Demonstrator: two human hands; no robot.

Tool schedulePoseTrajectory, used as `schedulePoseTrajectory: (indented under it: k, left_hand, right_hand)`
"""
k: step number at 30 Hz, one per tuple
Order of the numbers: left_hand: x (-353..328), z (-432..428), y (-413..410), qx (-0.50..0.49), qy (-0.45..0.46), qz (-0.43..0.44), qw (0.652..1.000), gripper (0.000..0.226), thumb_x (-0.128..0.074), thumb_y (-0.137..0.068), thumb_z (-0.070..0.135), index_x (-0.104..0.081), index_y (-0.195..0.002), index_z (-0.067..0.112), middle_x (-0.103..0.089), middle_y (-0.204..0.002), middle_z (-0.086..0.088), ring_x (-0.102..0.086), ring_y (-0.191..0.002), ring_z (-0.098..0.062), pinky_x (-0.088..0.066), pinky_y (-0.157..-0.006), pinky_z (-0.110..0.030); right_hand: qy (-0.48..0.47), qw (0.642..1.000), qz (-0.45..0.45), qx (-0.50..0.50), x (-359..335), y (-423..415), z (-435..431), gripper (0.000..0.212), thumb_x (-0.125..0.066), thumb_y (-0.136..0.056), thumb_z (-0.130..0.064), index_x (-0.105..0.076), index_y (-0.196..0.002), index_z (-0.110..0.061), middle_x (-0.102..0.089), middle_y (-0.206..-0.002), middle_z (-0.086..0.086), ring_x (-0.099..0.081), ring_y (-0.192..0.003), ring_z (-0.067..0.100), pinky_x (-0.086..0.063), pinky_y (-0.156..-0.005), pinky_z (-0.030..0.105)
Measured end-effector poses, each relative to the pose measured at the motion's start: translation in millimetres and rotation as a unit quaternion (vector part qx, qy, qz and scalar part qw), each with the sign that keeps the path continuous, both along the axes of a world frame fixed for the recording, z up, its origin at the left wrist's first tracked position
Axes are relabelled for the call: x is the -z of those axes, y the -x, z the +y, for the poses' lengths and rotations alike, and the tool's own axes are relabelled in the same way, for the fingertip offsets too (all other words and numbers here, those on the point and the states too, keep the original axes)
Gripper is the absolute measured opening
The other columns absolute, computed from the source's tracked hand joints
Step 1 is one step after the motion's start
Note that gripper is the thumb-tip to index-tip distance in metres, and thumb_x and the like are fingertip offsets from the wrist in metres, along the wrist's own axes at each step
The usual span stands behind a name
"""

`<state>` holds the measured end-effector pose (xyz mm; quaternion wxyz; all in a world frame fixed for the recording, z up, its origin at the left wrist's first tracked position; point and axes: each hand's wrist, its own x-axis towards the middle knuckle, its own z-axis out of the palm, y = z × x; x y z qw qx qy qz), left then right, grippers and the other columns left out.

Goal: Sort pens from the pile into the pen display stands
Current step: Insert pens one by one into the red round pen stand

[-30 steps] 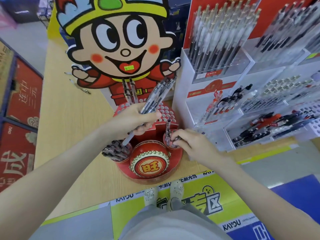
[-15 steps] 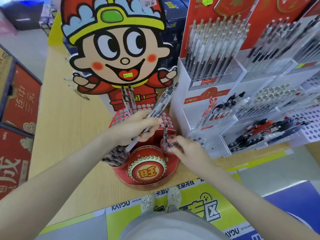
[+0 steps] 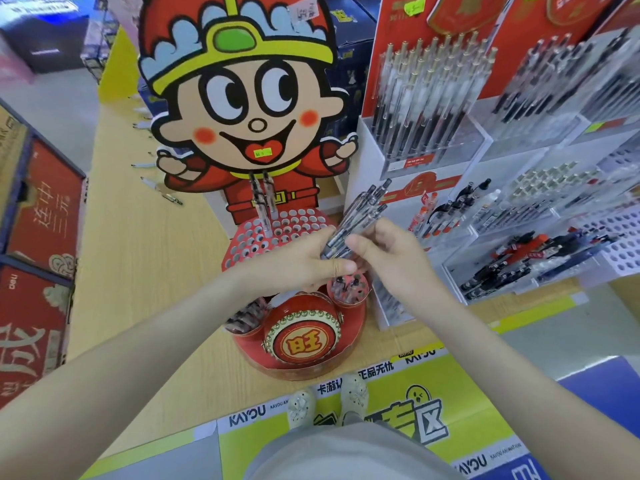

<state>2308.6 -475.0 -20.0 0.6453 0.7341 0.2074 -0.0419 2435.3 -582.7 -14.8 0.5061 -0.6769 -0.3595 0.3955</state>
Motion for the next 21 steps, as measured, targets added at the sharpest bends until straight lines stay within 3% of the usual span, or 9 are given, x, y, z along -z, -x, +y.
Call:
schedulePoseTrajectory:
  k: [3,6,11,14,17,21]
  left_hand:
    - [-5.2,-0.3,0.7,-0.011,0.024,-0.03,0.999,0.025,-0.052,-0.09,0.028,-0.043,-0.105,0.009,-0.045,-0.059,0.009,-0.038,-0.047,-0.006,-0.032,-0.043,-0.018]
    - [-8.7,3.9,0.3,-0.05,0.033,-0.047,0.997,0.02,-0.051,-0.09,0.031,-0.042,-0.091,0.013,-0.044,-0.07,-0.009,-0.04,-0.049,-0.009,-0.032,-0.044,-0.02]
    - [-10.3,8.3,-1.1,-0.067,0.025,-0.057,0.996,0.01,-0.053,-0.094,0.023,-0.045,-0.094,0.017,-0.051,-0.071,-0.005,-0.043,-0.05,-0.011,-0.033,-0.043,-0.021]
    - [-9.2,5.1,-2.0,-0.055,0.017,-0.056,0.997,0.004,-0.05,-0.097,0.017,-0.046,-0.097,0.017,-0.058,-0.072,-0.002,-0.054,-0.053,-0.011,-0.044,-0.047,-0.021]
    - [-9.6,7.0,0.2,-0.116,-0.003,-0.065,0.991,0.004,-0.045,-0.1,0.014,-0.048,-0.097,0.013,-0.067,-0.071,0.006,-0.063,-0.059,-0.005,-0.05,-0.057,-0.017]
    - [-3.0,22.4,13.1,-0.173,0.007,-0.086,0.981,0.007,-0.045,-0.1,0.011,-0.047,-0.094,0.015,-0.067,-0.079,-0.007,-0.066,-0.066,-0.017,-0.053,-0.057,-0.026]
  right_hand:
    - [-0.016,1.0,-0.004,-0.022,-6.7,-5.0,-3.1,0.014,-0.06,-0.09,-0.008,-0.061,-0.078,-0.014,-0.066,-0.065,-0.003,-0.063,-0.065,0.013,-0.055,-0.07,0.034]
    - [-0.051,0.998,0.004,-0.019,-13.4,-9.0,-7.7,0.017,-0.058,-0.089,-0.001,-0.063,-0.081,-0.015,-0.066,-0.07,-0.002,-0.063,-0.066,0.01,-0.051,-0.066,0.021]
    - [-0.056,0.997,0.032,-0.043,-12.3,-5.8,-10.1,0.022,-0.061,-0.086,0.001,-0.064,-0.094,-0.019,-0.068,-0.081,-0.002,-0.065,-0.076,0.011,-0.052,-0.076,0.022]
    - [-0.073,0.996,0.033,-0.035,-8.5,-4.7,-10.2,0.02,-0.056,-0.087,0.006,-0.06,-0.089,-0.014,-0.068,-0.074,-0.004,-0.064,-0.073,0.012,-0.053,-0.072,0.024]
    - [-0.127,0.991,0.048,0.017,-11.5,-21.0,-13.8,0.024,-0.048,-0.091,0.01,-0.056,-0.089,-0.013,-0.067,-0.075,-0.004,-0.065,-0.072,0.014,-0.054,-0.069,0.024]
    - [-0.197,0.973,-0.042,0.112,-18.0,-51.1,-27.3,0.024,-0.045,-0.093,0.003,-0.052,-0.094,-0.019,-0.063,-0.08,-0.005,-0.066,-0.074,0.016,-0.054,-0.073,0.025]
